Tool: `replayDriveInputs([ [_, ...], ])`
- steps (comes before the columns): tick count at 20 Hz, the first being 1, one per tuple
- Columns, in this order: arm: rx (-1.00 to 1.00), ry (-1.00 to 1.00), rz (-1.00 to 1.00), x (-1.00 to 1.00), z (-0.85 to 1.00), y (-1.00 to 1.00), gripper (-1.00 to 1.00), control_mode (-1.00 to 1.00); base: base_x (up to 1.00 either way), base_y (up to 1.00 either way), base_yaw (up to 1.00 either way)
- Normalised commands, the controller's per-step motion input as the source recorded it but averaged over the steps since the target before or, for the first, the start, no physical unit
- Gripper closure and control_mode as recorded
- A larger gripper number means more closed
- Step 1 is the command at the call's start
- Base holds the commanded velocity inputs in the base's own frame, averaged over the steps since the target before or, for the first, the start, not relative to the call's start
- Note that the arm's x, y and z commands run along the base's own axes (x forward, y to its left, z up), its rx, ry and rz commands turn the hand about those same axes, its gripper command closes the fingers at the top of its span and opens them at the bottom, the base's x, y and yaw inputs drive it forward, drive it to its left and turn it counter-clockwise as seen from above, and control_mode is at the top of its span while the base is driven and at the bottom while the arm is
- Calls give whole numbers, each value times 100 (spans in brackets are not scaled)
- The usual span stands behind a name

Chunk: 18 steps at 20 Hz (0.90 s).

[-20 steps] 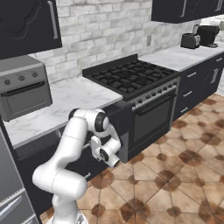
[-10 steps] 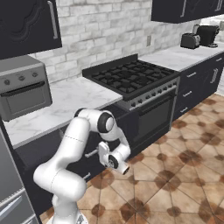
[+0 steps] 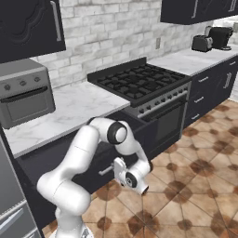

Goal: Take the pizza cutter from the drawer on the right and place it on the dining counter for cutting.

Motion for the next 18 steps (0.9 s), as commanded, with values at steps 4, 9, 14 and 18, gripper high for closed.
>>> replayDriveInputs([
  [4,0,0,0,-43,0,-51,100,-100,0,0,0],
  [9,0,0,0,-43,0,-52,100,-100,0,0,0],
  [14,0,0,0,-44,0,-53,100,-100,0,0,0],
  [18,0,0,0,-43,0,-53,100,-100,0,0,0],
])
